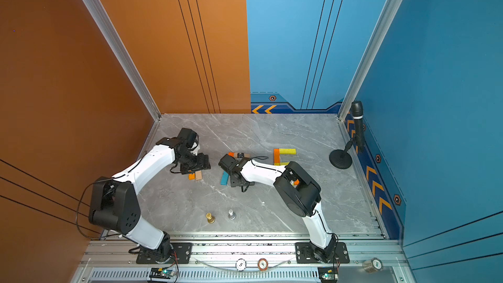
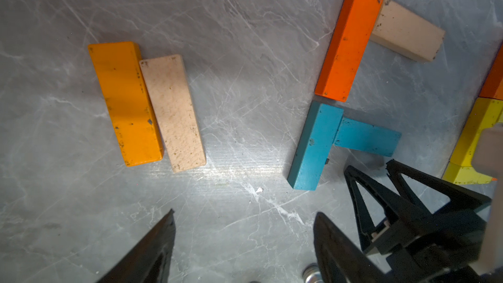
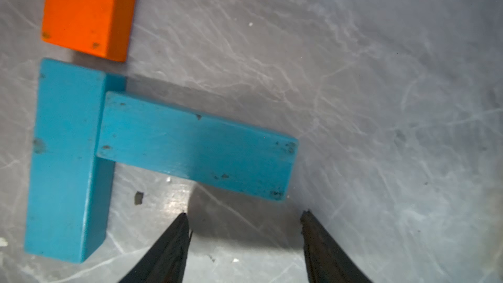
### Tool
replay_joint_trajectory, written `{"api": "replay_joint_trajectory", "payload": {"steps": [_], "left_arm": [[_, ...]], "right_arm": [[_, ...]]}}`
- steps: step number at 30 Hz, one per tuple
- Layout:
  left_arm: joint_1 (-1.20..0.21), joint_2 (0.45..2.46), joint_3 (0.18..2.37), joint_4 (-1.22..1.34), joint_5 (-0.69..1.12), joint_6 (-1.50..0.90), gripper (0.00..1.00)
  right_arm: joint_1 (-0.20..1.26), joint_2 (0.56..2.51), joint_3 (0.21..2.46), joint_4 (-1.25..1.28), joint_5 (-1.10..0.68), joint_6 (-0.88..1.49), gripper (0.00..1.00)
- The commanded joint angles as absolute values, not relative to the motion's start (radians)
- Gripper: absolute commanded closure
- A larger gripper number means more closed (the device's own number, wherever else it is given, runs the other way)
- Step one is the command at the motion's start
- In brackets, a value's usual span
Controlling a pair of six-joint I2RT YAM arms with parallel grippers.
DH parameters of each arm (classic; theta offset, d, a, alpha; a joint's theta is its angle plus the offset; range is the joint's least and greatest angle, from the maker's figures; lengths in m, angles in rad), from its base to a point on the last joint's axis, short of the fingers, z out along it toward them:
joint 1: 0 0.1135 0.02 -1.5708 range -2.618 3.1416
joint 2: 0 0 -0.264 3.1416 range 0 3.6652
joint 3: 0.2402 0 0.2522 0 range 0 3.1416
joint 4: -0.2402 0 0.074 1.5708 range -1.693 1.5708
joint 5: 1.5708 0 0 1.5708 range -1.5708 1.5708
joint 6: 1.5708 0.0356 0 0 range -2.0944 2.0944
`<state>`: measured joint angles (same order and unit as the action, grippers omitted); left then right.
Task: Assemble the number 6 with building blocks
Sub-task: Assemble the building block at the center of the board.
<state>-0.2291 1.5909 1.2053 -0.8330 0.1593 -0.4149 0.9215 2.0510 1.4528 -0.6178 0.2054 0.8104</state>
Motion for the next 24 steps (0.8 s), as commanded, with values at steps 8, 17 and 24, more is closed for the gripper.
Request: {"api": "replay_joint_trajectory", "payload": {"steps": [8, 17, 24], "left_arm": [[-0.221, 1.577, 1.186, -0.831, 0.200, -0.423, 0.20], [-0.221, 1.575, 1.184, -0.826, 0.217, -0.428, 0.20], [-0.221, 1.577, 1.183, -0.823, 0.224, -0.429, 0.20]], "right_arm": [[0.941, 2.103, 1.482, -0.649, 0.217, 0.939, 0.34], [0.945, 2.132, 1.518, -0.676, 0.206, 1.011, 0.39], [0.946, 2.161, 1.562, -0.719, 0.226, 1.033, 0.39]]}}
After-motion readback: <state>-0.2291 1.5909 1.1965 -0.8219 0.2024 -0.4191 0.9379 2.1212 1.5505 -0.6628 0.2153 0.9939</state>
